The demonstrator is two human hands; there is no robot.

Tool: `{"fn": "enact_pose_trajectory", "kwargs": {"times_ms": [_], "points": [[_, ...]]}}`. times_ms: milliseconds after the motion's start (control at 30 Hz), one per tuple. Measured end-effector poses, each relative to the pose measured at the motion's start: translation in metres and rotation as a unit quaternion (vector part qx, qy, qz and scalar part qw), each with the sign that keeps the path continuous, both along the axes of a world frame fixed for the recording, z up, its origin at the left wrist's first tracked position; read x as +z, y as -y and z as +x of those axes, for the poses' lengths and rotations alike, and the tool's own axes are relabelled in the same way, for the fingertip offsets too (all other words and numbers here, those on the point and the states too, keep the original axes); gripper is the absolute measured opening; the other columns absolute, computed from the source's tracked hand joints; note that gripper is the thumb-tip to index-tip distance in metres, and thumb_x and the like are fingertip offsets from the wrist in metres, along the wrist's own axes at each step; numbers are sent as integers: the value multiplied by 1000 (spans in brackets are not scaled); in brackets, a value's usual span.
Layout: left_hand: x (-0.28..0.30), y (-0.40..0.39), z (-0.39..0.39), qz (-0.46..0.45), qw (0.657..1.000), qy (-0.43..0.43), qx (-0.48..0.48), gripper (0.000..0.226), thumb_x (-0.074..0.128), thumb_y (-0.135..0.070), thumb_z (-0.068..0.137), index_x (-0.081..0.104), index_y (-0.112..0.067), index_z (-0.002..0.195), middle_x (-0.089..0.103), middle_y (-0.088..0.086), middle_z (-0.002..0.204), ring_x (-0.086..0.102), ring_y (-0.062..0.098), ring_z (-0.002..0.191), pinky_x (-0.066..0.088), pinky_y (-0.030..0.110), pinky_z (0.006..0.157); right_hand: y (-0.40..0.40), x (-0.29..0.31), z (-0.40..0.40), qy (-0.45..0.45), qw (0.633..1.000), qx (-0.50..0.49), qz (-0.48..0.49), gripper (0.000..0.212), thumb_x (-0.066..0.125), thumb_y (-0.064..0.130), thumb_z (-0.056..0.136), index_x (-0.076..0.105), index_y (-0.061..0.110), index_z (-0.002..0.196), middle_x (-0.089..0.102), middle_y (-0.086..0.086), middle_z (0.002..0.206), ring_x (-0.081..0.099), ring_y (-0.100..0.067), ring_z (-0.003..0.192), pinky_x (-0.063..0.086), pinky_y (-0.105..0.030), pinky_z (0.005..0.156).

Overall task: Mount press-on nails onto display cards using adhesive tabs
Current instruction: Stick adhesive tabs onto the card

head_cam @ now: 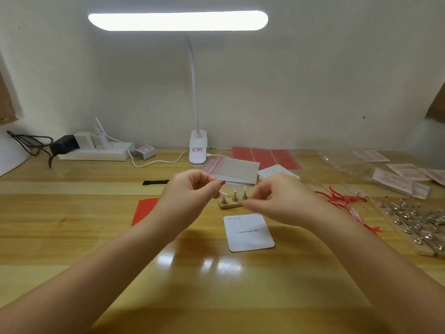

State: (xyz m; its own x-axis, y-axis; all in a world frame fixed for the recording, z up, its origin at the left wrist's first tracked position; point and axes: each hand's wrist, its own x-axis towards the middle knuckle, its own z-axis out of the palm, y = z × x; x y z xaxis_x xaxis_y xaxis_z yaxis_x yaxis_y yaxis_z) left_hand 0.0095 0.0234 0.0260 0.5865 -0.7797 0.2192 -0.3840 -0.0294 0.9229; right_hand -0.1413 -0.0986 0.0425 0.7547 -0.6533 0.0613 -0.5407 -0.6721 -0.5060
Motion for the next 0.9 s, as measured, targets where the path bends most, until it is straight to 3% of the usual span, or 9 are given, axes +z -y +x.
{"fn": "enact_pose_trajectory", "kwargs": {"times_ms": [100, 200, 300, 433, 533, 633, 733, 833, 900], "points": [[-3, 0, 3, 28, 1000, -1, 6, 10, 66, -25, 89, 68, -20, 80, 69, -1, 72, 53, -4, 53, 41, 6, 49, 1, -4, -3, -204, 978, 42, 16, 65, 79, 59, 67, 57, 31, 122, 50, 20, 96, 52, -4, 91, 46, -24, 73], [-5, 2, 4, 58, 998, -16, 2, 11, 65, -22, 89, 69, -20, 78, 61, -4, 66, 49, 5, 58, 42, 13, 51, 2, -10, -3, -230, 971, 60, 8, 90, 82, 58, 63, 43, 30, 139, 43, 12, 110, 48, -11, 104, 46, -29, 86], [-3, 3, 4, 60, 997, -38, -2, 13, 63, -13, 88, 70, -20, 79, 63, -5, 70, 50, 9, 65, 43, 17, 57, 4, -12, -2, -220, 973, 61, 17, 90, 84, 56, 62, 44, 30, 139, 43, 9, 111, 47, -13, 104, 46, -32, 89], [-5, 0, -1, 72, 997, -24, -14, 2, 67, -19, 84, 66, -20, 84, 69, -5, 84, 60, 11, 74, 46, 25, 71, 7, -15, -3, -204, 977, 40, 45, 83, 87, 54, 57, 44, 35, 125, 41, 9, 118, 46, -12, 105, 44, -30, 84], [-12, 0, -6, 102, 994, 21, -7, 12, 70, -22, 82, 61, -22, 90, 69, -5, 95, 65, 15, 88, 49, 28, 77, 9, -18, -4, -182, 982, 40, 38, 80, 89, 53, 53, 42, 34, 115, 37, 9, 119, 45, -12, 105, 43, -29, 80], [-19, 1, -12, 114, 992, 55, 10, 19, 71, -23, 83, 54, -23, 91, 68, -5, 97, 66, 17, 88, 51, 32, 75, 8, -19, -3, -134, 989, 65, 20, 79, 91, 49, 52, 39, 35, 110, 43, 14, 113, 46, -9, 101, 44, -27, 75], [-26, 3, -15, 78, 996, 17, 26, 24, 70, -13, 82, 47, -18, 86, 71, -2, 90, 67, 14, 88, 55, 42, 83, 5, -21, -1, -103, 990, 96, 10, 78, 91, 45, 53, 37, 38, 108, 43, 23, 104, 47, -4, 95, 42, -24, 69], [-22, 7, -9, 28, 998, -27, 39, 30, 68, 0, 81, 42, -16, 81, 70, 5, 81, 69, 20, 86, 59, 43, 75, 3, -21, 2, -27, 994, 105, 3, 78, 91, 38, 57, 37, 38, 113, 42, 24, 101, 46, 3, 89, 40, -20, 63], [-12, 10, -2, -14, 997, -72, 38, 35, 67, 6, 81, 40, -16, 79, 70, 13, 83, 69, 23, 84, 60, 38, 65, 3, -16, 5, 72, 993, 69, 66, 73, 89, 35, 64, 41, 33, 120, 53, 18, 102, 57, 0, 87, 47, -21, 66]]}}
